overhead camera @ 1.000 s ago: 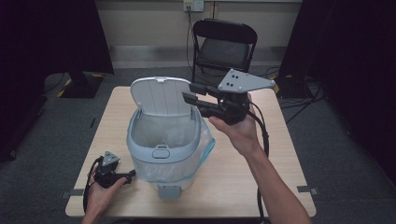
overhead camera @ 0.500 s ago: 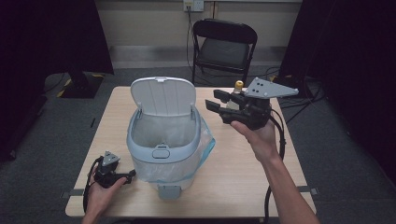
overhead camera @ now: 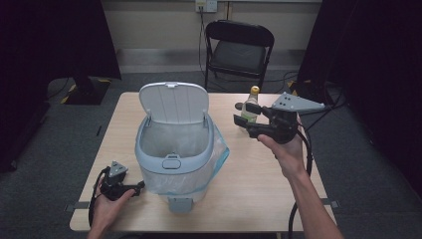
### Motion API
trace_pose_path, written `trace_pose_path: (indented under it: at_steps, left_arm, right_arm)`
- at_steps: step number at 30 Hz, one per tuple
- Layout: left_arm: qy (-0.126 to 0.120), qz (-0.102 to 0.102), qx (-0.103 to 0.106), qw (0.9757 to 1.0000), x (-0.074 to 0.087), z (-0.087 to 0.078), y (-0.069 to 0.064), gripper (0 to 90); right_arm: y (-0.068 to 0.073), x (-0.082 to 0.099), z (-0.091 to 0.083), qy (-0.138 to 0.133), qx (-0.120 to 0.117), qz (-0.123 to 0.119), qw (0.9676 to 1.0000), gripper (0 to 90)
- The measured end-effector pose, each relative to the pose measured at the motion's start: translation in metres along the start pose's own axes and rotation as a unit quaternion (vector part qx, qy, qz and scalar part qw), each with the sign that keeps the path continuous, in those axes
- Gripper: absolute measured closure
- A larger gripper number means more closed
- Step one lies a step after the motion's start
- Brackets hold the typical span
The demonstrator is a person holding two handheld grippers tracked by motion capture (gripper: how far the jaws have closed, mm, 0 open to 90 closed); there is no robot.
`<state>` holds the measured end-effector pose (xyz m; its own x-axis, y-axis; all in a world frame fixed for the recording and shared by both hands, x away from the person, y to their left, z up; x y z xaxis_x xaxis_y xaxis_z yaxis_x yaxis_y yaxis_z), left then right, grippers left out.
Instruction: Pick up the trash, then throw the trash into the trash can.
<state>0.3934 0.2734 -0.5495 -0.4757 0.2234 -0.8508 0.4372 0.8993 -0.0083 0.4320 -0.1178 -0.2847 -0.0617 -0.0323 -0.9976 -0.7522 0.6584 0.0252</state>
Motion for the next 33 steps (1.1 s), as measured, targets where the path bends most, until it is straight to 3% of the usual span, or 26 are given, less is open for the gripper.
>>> trace_pose_path:
  at_steps: [8,14,19,25,33]
  left_arm:
    - [0.0,0.0,0.0,1.0,0.0,0.0,0.0,11.9]
    - [0.0,0.0,0.0,1.0,0.0,0.0,0.0,11.9]
    - [0.0,0.0,0.0,1.0,0.0,0.0,0.0,11.9]
    - [0.0,0.0,0.0,1.0,0.0,0.0,0.0,11.9]
    - [0.0,-0.001,0.0,1.0,0.0,0.0,0.0,11.9]
  right_arm:
    - [-0.033,0.042,0.003,0.031,0.036,0.031,0.9984,32.5]
    - [-0.061,0.078,0.008,0.067,0.064,0.058,0.9941,26.4]
    - [-0.084,0.1,0.016,0.087,0.084,0.077,0.9897,20.5]
    - [-0.107,0.13,0.033,0.133,0.104,0.07,0.9832,16.3]
    - [-0.137,0.162,0.047,0.164,0.138,0.074,0.9739,16.4]
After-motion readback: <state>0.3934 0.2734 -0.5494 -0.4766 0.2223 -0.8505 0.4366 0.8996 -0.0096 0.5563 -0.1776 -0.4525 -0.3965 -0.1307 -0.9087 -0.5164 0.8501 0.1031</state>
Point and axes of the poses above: each handheld gripper's, and its own axes: z roughly forward along the jaws, x roughly out of its underside, y roughly to its left, the point moved 7 cm from there along z, roughly forward along the jaws, and after that the axes turned 11 degrees about -y, right-handed, at the moved point
